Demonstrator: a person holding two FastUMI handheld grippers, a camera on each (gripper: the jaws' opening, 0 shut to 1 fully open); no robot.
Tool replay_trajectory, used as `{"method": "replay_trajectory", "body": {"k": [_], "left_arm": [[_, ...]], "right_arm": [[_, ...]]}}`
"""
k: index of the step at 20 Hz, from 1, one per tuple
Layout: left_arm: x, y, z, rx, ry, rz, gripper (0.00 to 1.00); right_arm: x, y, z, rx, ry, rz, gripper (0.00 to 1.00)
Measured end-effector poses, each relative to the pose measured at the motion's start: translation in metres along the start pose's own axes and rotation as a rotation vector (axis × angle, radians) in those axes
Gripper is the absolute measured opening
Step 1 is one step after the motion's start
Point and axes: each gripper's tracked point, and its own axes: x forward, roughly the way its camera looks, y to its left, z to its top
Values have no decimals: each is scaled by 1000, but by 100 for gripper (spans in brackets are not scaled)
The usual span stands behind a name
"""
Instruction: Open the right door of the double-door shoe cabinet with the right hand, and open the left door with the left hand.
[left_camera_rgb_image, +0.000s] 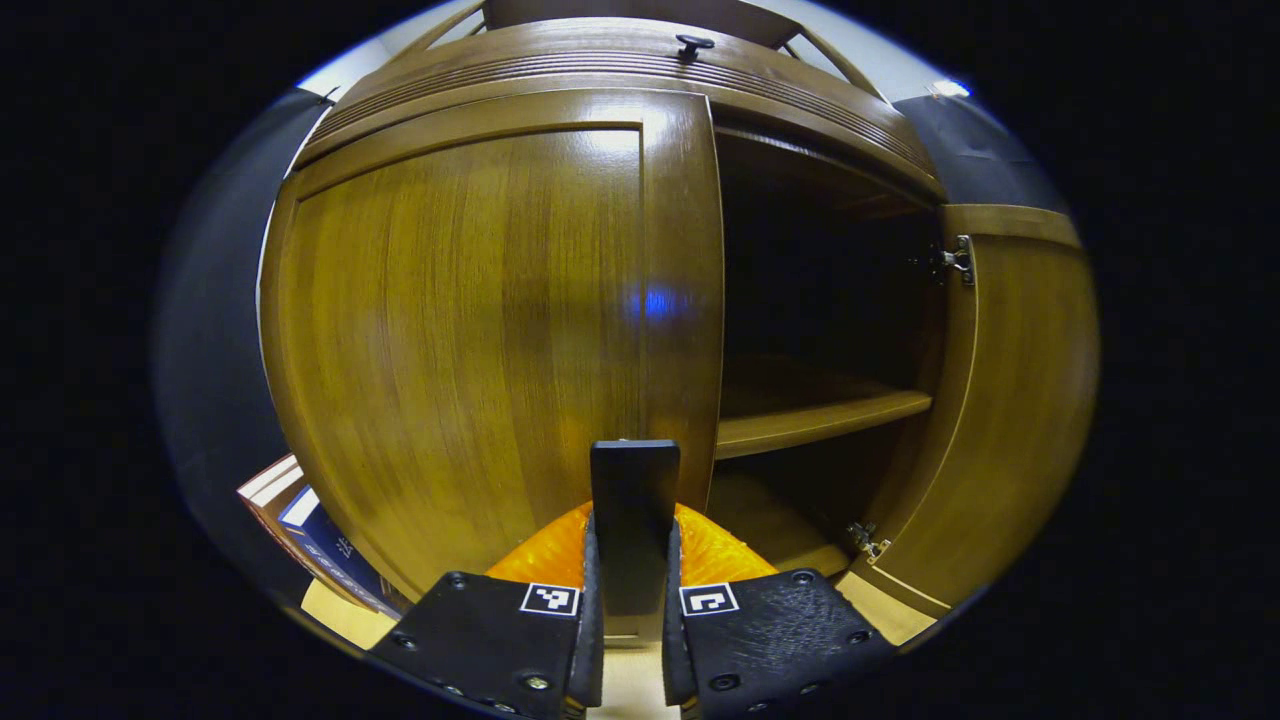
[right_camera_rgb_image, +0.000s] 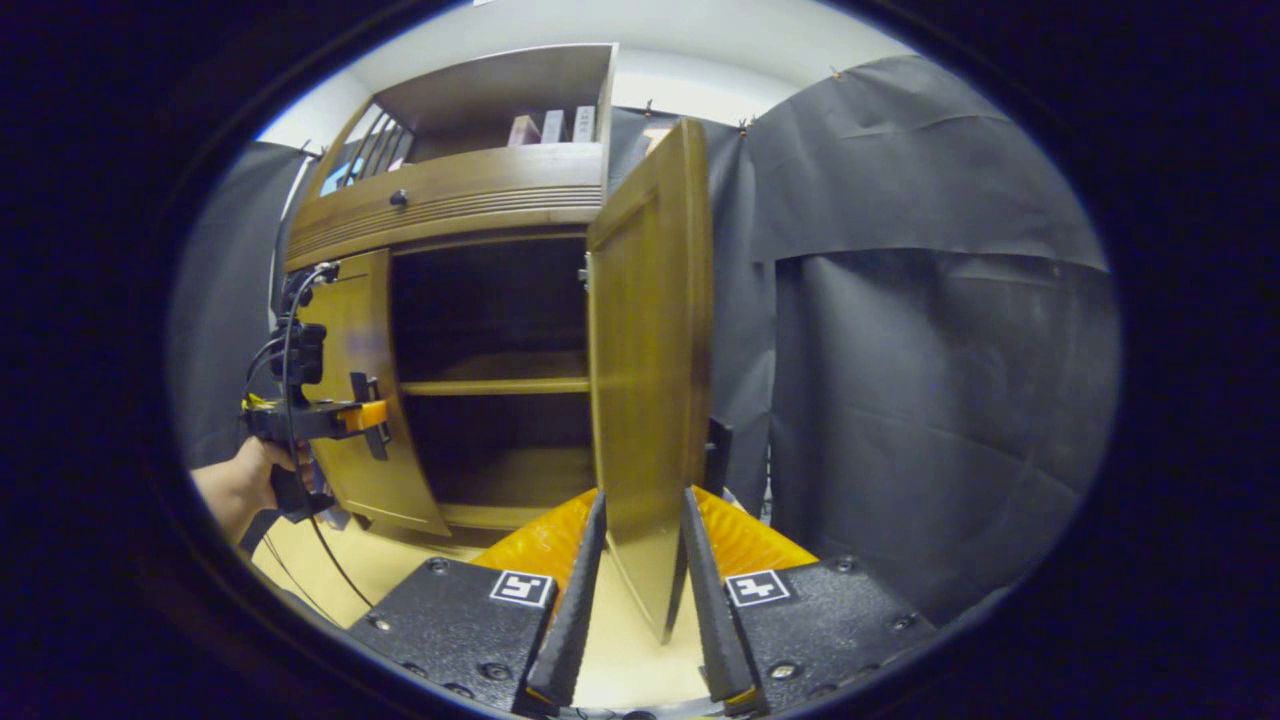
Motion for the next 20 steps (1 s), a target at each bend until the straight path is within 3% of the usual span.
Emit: {"method": "replay_trajectory", "body": {"k": [5, 12, 20], "left_arm": [[-26, 2, -6, -35, 18, -23, 22], [-68, 8, -13, -106, 14, -33, 22], [-112, 30, -21, -110, 7, 25, 22]], "right_arm": [[16, 33, 2, -25, 6, 88, 61], [48, 91, -14, -73, 55, 259, 67], [67, 154, -16, -119, 67, 433, 67]]}}
